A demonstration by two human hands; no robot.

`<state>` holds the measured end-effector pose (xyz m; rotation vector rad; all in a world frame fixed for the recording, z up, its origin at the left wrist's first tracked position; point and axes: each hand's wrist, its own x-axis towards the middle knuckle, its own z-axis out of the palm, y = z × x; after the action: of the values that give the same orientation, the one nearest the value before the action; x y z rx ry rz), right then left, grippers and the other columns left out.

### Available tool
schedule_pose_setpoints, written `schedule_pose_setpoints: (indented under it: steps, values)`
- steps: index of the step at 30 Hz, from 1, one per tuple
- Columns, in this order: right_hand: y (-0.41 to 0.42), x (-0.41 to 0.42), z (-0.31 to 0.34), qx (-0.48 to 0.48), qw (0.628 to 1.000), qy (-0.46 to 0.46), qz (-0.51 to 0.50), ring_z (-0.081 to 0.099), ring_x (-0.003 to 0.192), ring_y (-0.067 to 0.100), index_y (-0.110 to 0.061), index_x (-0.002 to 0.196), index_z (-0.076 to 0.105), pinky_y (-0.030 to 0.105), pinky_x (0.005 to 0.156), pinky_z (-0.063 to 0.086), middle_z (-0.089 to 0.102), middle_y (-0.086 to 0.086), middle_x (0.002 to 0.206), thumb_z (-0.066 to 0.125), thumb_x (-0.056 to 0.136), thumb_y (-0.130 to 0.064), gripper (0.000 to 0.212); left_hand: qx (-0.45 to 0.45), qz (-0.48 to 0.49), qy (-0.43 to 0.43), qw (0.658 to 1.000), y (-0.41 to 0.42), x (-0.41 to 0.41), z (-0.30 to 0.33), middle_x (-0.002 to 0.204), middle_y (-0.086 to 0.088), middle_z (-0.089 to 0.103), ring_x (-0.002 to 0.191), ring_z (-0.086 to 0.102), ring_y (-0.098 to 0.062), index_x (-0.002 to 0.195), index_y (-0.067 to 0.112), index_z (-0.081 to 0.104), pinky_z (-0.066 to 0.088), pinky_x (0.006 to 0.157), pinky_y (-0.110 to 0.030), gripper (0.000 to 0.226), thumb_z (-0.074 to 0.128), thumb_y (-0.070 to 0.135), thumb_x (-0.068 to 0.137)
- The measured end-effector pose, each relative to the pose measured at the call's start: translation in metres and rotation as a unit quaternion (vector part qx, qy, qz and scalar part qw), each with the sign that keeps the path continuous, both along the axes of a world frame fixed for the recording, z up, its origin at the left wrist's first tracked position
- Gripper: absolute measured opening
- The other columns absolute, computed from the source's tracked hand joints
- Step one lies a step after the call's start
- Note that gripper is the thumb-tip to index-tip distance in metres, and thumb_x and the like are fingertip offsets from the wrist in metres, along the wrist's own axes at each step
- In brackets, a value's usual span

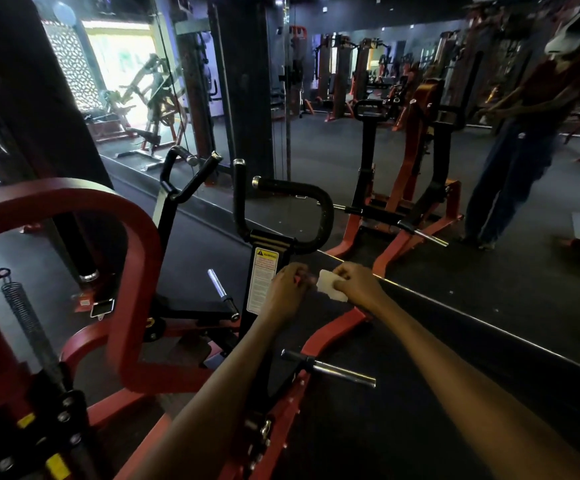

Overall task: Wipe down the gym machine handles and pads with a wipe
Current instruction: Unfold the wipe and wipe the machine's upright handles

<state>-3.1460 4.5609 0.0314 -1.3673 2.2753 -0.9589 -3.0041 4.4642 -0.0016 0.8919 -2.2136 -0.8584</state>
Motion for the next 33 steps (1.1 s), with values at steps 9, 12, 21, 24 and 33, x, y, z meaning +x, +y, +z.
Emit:
schedule_pose_setpoints:
  steps: [9, 12, 21, 24, 33]
  values:
    - [-0.018, -0.009, -0.012, -0.044, 0.982, -0.162, -0.091, 0.067, 0.083, 0.029, 0.000, 0.104, 0.065, 0.040, 0.064, 0.059, 0.066, 0.019, 0.102, 0.063, 0.083, -0.002, 0.021, -0.052, 0.110, -0.009, 0.993, -0.018, 0.022, -0.019, 0.131, -0.010, 0.056, 0.113, 0.058, -0.027, 0.127, 0.012, 0.053, 0.049, 0.090, -0.040, 0.034, 0.048, 0.032, 0.100]
    - [-0.039, -0.019, -0.009, -0.066, 0.986, -0.112, -0.102, 0.063, 0.082, 0.019, -0.002, 0.107, 0.066, 0.018, 0.056, 0.047, 0.068, 0.015, 0.104, 0.064, 0.082, -0.005, 0.025, -0.078, 0.108, -0.026, 0.991, -0.049, 0.012, -0.027, 0.131, -0.010, 0.055, 0.117, 0.054, -0.027, 0.127, 0.011, 0.053, 0.045, 0.096, -0.039, 0.034, 0.048, 0.031, 0.100]
    - [-0.110, -0.040, 0.008, -0.079, 0.992, -0.006, -0.101, 0.061, 0.102, 0.021, -0.004, 0.115, 0.066, 0.016, 0.078, 0.038, 0.067, 0.011, 0.113, 0.065, 0.083, -0.006, 0.033, -0.181, 0.038, -0.052, 0.981, -0.154, -0.024, -0.057, 0.151, -0.009, 0.038, 0.145, 0.025, -0.026, 0.140, 0.012, 0.046, 0.020, 0.119, -0.047, 0.057, 0.028, 0.042, 0.095]
    - [-0.125, -0.048, 0.011, -0.086, 0.990, 0.024, -0.105, 0.060, 0.104, 0.020, -0.006, 0.116, 0.066, 0.008, 0.073, 0.032, 0.067, 0.010, 0.114, 0.062, 0.085, -0.004, 0.032, -0.221, 0.020, -0.078, 0.972, -0.182, -0.036, -0.060, 0.152, -0.012, 0.037, 0.146, 0.022, -0.028, 0.140, 0.010, 0.046, 0.017, 0.119, -0.048, 0.056, 0.027, 0.042, 0.098]
    - [-0.191, -0.059, 0.043, -0.222, 0.962, 0.157, -0.038, 0.062, 0.106, 0.023, 0.000, 0.113, 0.065, 0.026, 0.094, 0.048, 0.067, 0.015, 0.112, 0.056, 0.085, 0.005, 0.030, -0.301, -0.037, -0.080, 0.949, -0.231, -0.050, -0.076, 0.126, -0.008, 0.061, 0.127, 0.050, -0.028, 0.125, 0.010, 0.061, 0.022, 0.117, -0.042, 0.044, 0.036, 0.035, 0.099]
